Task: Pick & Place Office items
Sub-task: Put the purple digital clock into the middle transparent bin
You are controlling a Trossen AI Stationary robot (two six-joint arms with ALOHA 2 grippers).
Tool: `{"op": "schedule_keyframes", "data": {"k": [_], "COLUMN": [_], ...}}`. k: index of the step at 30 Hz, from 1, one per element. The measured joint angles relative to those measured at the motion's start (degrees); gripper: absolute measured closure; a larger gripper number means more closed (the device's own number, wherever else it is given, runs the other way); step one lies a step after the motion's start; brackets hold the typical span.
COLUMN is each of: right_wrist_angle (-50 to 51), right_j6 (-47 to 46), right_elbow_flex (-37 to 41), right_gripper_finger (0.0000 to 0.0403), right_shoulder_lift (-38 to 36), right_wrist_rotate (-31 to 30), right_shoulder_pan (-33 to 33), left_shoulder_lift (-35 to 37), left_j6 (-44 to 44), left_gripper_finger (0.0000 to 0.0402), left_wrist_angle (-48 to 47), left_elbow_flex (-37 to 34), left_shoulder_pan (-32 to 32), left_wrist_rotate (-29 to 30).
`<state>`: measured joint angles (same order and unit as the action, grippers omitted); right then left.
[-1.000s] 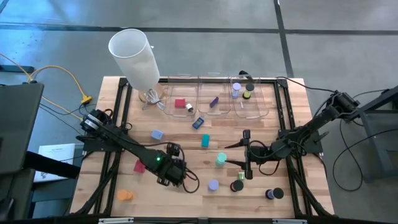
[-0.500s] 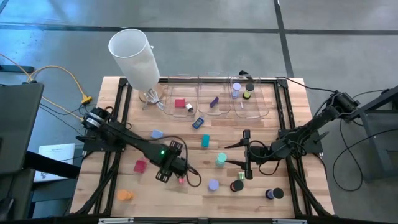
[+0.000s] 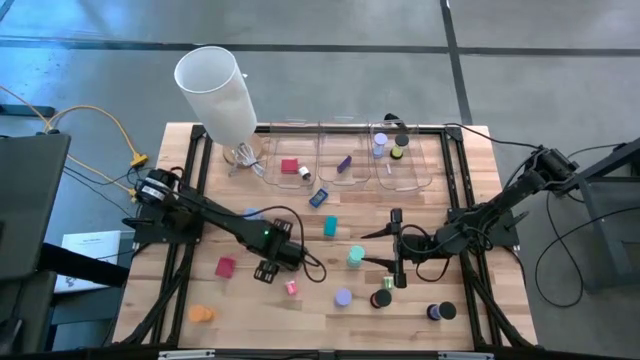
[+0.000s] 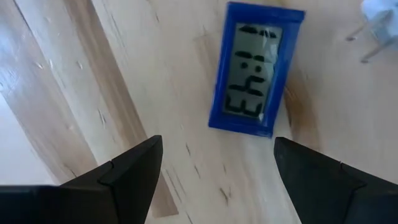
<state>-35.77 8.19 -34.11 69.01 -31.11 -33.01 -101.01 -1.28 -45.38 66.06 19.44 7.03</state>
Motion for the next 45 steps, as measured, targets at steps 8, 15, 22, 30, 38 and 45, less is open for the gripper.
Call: {"op": "schedule_keyframes", "data": {"k": [8, 15, 22, 30, 38, 45], "right_wrist_angle": [0.0, 0.0, 0.0, 0.0, 0.1, 0.1], "right_j6": [0.0, 0.0, 0.0, 0.0, 0.0, 0.0], "right_elbow_flex": [0.0, 0.0, 0.0, 0.0, 0.0, 0.0], "right_gripper_finger": [0.0185, 0.0185, 0.0185, 0.0185, 0.0185, 0.0185], "right_shoulder_lift": [0.0, 0.0, 0.0, 0.0, 0.0, 0.0], "right_wrist_rotate": [0.0, 0.0, 0.0, 0.0, 0.0, 0.0], "right_shoulder_pan": [0.0, 0.0, 0.0, 0.0, 0.0, 0.0], "left_shoulder_lift": [0.0, 0.0, -0.4, -0.4, -0.4, -0.1], "left_j6": [0.0, -4.6, -2.6, 0.4, 1.0, 1.3], "left_gripper_finger": [0.0101, 0.0101, 0.0101, 0.0101, 0.0101, 0.0101], "left_wrist_angle": [2.4, 4.0, 3.9, 6.8, 9.6, 12.5], "left_elbow_flex": [-0.3, -0.3, -0.3, -1.1, -4.1, -6.1], "left_shoulder_pan": [0.2, 0.2, 0.2, 0.2, 0.2, 0.2], "left_wrist_rotate": [-0.6, -1.4, -1.0, -0.9, 1.3, 1.5]}}
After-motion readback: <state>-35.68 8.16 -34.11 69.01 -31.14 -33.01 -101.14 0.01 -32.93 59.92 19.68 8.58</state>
